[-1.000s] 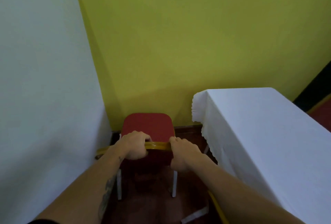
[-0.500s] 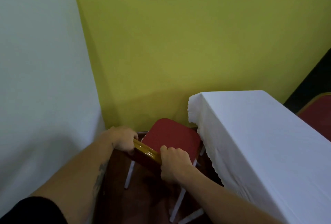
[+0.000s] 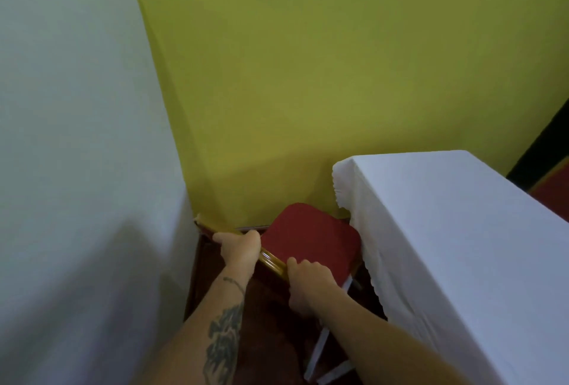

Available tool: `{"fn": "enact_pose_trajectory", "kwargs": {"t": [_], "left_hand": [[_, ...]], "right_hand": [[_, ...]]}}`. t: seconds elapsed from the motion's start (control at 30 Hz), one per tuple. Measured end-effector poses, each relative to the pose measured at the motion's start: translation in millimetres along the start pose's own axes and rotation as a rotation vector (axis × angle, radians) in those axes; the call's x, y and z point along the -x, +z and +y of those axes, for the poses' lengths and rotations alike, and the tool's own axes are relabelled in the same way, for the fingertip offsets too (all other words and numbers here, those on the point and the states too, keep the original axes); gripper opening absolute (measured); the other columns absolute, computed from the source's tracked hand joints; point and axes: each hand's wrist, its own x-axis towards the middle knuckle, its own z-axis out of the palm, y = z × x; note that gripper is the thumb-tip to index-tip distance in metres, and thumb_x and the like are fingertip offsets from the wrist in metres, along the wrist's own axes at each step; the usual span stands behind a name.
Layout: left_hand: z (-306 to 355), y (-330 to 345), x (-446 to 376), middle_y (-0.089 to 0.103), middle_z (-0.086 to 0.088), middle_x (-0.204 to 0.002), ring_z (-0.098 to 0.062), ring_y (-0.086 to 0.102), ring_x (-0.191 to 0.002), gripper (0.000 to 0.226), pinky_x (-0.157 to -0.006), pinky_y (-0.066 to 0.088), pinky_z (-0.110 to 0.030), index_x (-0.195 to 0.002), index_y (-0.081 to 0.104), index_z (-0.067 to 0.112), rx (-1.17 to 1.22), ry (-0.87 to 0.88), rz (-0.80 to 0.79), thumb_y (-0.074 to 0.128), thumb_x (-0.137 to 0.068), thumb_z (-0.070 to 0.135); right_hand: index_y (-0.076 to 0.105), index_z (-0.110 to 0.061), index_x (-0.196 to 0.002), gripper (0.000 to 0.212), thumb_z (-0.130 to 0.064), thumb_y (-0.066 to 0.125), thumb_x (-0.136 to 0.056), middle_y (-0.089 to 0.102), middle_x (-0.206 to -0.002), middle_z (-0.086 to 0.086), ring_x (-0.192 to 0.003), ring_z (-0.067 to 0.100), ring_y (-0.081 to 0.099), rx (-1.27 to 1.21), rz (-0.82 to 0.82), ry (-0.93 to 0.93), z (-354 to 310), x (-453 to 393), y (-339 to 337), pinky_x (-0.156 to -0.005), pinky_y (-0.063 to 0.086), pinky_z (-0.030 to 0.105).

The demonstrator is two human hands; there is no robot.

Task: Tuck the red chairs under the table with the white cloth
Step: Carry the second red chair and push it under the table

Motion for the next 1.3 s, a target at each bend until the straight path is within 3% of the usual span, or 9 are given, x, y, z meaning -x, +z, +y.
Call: {"fn": "enact_pose_trajectory", "kwargs": {"t": [0.17, 0.27, 0.37, 0.5, 0.57, 0.8, 0.93, 1.17, 1.3], "left_hand": [[4.5, -9.7, -34.5, 0.061, -0.018, -0.114, -0.032, 0.061, -0.092, 0.06, -0.079, 0.056, -0.045, -0.123, 0.049, -0.005, -0.137, 0.082, -0.017, 0.064, -0.067, 0.01], [4.9, -20.3, -59.4, 0.066, -0.027, -0.107, -0.041, 0.066, -0.097, 0.032, -0.088, 0.055, -0.063, -0.094, 0.059, 0.001, -0.234, 0.118, -0.079, 0.064, -0.064, 0.008], [15.3, -28.6, -81.6, 0.064, -0.026, -0.094, -0.039, 0.065, -0.086, 0.023, -0.086, 0.054, -0.068, -0.091, 0.059, 0.001, -0.279, 0.116, -0.152, 0.065, -0.069, 0.0], [36.9, -28.7, -113.0, 0.061, -0.026, -0.099, -0.043, 0.063, -0.09, 0.042, -0.089, 0.053, -0.065, -0.108, 0.051, -0.003, -0.358, 0.1, -0.263, 0.069, -0.07, -0.002], [45.3, -24.9, -127.9, 0.058, -0.024, -0.099, -0.041, 0.062, -0.089, 0.039, -0.087, 0.055, -0.061, -0.103, 0.046, 0.005, -0.384, 0.11, -0.313, 0.069, -0.074, -0.002], [69.5, 9.6, -150.3, 0.056, -0.015, -0.085, -0.028, 0.06, -0.066, 0.031, -0.052, 0.047, -0.036, -0.093, 0.044, 0.011, -0.471, 0.201, -0.473, 0.069, -0.079, 0.001], [70.4, 33.3, -150.7, 0.056, -0.015, -0.089, -0.028, 0.06, -0.072, 0.028, -0.055, 0.049, -0.037, -0.094, 0.042, 0.014, -0.449, 0.211, -0.524, 0.066, -0.083, 0.003], [63.9, 67.8, -142.8, 0.055, -0.019, -0.101, -0.036, 0.061, -0.091, 0.029, -0.083, 0.056, -0.053, -0.094, 0.04, 0.014, -0.404, 0.216, -0.567, 0.066, -0.084, 0.004], [51.8, 96.8, -122.1, 0.054, -0.013, -0.097, -0.029, 0.058, -0.086, 0.033, -0.068, 0.051, -0.041, -0.105, 0.043, 0.008, -0.372, 0.284, -0.602, 0.068, -0.084, 0.01]], "right_hand": [[0.045, -0.011, -0.132, 0.051, -0.025, 0.07, -0.09, 0.06, -0.128, 0.013, -0.115, 0.036, 0.06, -0.028, 0.061, -0.059, -12.0, -0.4, -3.8, -0.087, 0.05, 0.046], [0.048, -0.009, -0.127, 0.045, -0.023, 0.07, -0.09, 0.064, -0.123, 0.013, -0.111, 0.037, 0.064, -0.084, 0.082, -0.071, -30.3, -1.6, -0.1, -0.081, 0.051, 0.046], [0.048, -0.007, -0.125, 0.054, -0.027, 0.077, -0.085, 0.065, -0.123, 0.014, -0.111, 0.038, 0.065, -0.116, 0.08, -0.082, -49.4, -14.9, 4.3, -0.08, 0.052, 0.045], [0.046, -0.003, -0.128, 0.065, -0.029, 0.081, -0.079, 0.062, -0.124, 0.015, -0.114, 0.04, 0.064, -0.17, 0.046, -0.063, -71.4, -43.5, 0.2, -0.082, 0.052, 0.046], [0.045, -0.002, -0.131, 0.071, -0.033, 0.081, -0.077, 0.06, -0.126, 0.016, -0.115, 0.04, 0.062, -0.22, 0.041, -0.031, -79.6, -57.9, -2.5, -0.087, 0.052, 0.047], [0.03, -0.011, -0.143, 0.083, -0.043, 0.072, -0.08, 0.059, -0.129, 0.015, -0.117, 0.041, 0.059, -0.331, -0.029, 0.132, -70.7, -94.1, -15.2, -0.083, 0.042, 0.046], [0.015, -0.015, -0.154, 0.095, -0.038, 0.073, -0.082, 0.056, -0.134, 0.016, -0.119, 0.042, 0.059, -0.353, -0.052, 0.179, -57.6, -98.9, -24.8, -0.09, 0.046, 0.048], [0.012, -0.015, -0.159, 0.096, -0.038, 0.071, -0.087, 0.052, -0.142, 0.017, -0.126, 0.042, 0.053, -0.364, -0.08, 0.23, -28.3, -94.1, -39.5, -0.099, 0.044, 0.05], [0.021, -0.021, -0.157, 0.086, -0.034, 0.067, -0.085, 0.054, -0.137, 0.016, -0.123, 0.043, 0.055, -0.409, -0.073, 0.305, 6.3, -80.8, -41.6, -0.097, 0.045, 0.049]]}}
